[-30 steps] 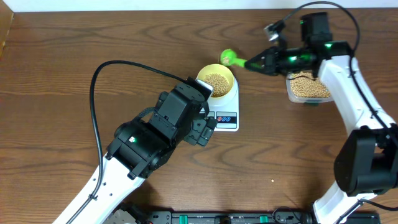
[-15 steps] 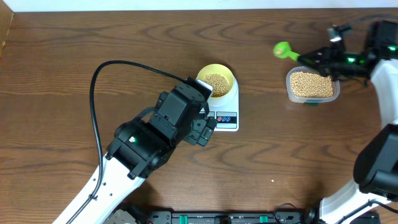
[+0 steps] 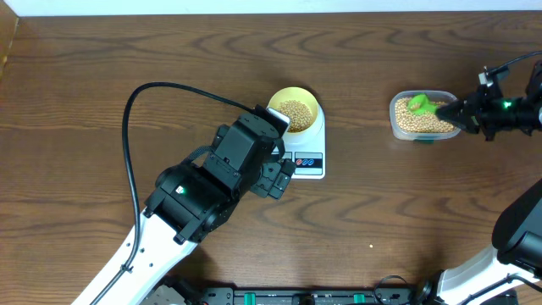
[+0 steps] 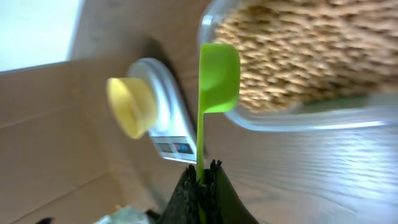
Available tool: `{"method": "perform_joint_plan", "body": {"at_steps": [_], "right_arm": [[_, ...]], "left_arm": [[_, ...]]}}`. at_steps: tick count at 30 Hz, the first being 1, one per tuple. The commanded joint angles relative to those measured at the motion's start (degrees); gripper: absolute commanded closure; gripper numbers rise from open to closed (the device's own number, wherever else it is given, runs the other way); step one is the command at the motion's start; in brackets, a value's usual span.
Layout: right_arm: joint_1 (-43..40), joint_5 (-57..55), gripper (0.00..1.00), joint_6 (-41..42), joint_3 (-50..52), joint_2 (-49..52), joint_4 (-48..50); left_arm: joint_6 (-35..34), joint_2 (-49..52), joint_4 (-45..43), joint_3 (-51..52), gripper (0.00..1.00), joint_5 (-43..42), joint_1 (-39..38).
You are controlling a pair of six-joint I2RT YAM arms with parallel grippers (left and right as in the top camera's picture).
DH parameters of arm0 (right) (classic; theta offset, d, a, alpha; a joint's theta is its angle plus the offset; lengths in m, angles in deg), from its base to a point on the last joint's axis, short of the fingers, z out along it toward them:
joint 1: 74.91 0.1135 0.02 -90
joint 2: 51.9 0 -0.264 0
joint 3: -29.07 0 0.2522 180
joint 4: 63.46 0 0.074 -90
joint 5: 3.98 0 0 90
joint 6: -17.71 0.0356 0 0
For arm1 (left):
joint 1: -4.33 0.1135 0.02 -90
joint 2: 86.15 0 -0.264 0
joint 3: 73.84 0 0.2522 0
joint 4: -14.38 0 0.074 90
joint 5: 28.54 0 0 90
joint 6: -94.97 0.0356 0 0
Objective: Scoop item into bowl and weigh 50g on scale
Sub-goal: 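Move the empty scoop right and lower it into the soybean tub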
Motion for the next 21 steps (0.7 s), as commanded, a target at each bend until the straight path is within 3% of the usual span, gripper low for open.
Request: {"method": "perform_joint_plan", "body": {"at_steps": [1,8,21], "right_arm": [[0.5,-8.9,0.99,-1.9,-0.9,-1.9,-0.2],[5.3,-24.8,0.99,-2.6,-0.9,-1.9,3.2],[14.1,-42.4,0.99,-6.2,-0.9,-1.7,8.4]], "left_arm": [[-0.4,-0.3,0.2,-0.4,0.02,0.5,0.3],[-0.4,-0.3,0.2,-0.4,0.02,0.5,0.3],[-0.4,-0.3,0.2,-0.4,0.02,0.5,0.3]]}}
